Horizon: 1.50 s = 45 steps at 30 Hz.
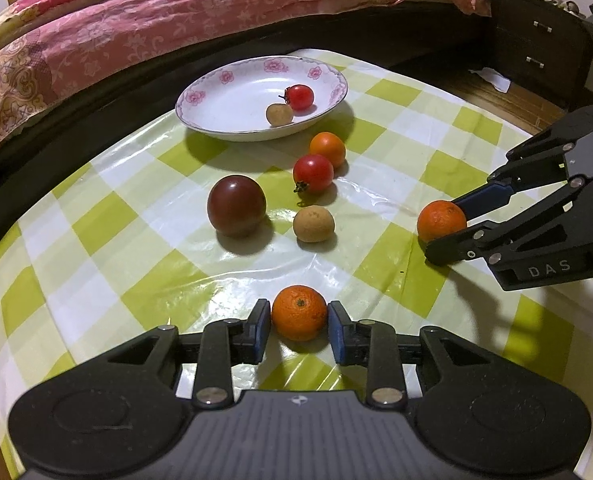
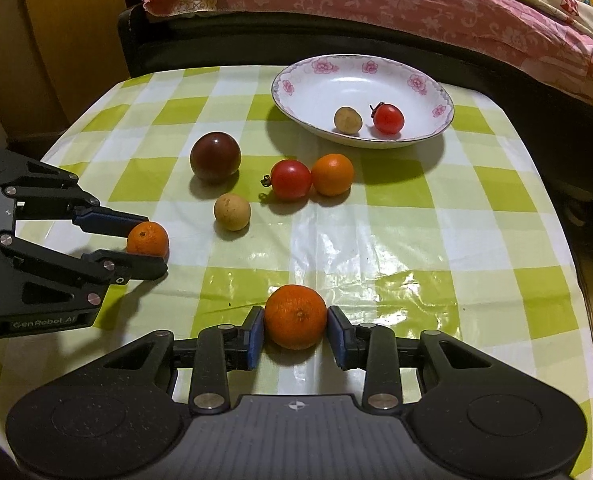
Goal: Organize fruits
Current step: 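Carry both oranges over the white plate and lower them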
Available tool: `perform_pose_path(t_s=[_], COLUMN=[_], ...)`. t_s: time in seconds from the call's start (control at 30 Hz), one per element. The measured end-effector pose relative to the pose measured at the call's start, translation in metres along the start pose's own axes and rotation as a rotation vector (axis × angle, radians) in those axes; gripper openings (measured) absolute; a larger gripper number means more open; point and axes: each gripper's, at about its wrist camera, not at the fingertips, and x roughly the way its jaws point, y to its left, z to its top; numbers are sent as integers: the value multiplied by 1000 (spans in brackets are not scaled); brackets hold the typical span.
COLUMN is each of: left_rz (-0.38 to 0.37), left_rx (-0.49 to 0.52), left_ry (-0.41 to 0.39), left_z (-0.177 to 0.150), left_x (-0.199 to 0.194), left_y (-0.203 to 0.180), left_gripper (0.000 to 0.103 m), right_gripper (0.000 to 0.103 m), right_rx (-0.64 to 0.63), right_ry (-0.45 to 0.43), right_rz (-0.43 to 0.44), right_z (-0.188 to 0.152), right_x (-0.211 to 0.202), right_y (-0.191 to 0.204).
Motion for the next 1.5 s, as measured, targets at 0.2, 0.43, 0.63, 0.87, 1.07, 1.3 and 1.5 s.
perform_pose_path(t_s=[0.2, 0.43, 0.63, 0.87, 1.07, 1.3, 1.5], left_rz=[8, 17, 16, 18, 20, 28, 42], left_rx=[-17, -19, -13, -3, -12, -30, -31], left_ry=[9, 6, 10, 12, -19, -57, -94], left_z=[1, 0, 1, 4, 16, 37, 60], left_x=[0, 0, -2, -3, -7, -6, -1], left_y=[3, 1, -2, -4, -5, 0, 4], left_gripper=[44, 44, 37, 37, 37, 37, 37], right_gripper=[30, 31, 29, 28, 28, 28, 28], right_rx=[24, 43, 34, 32, 37, 45, 74], right_ry=[1, -4, -1, -2, -30, -68, -105], right_rz=[7, 20, 15, 2, 7, 10, -2], right_z=[0, 0, 1, 2, 8, 19, 35], right_x=[-1, -1, -1, -2, -6, -10, -11], right_y=[-2, -4, -3, -1, -1, -2, -13])
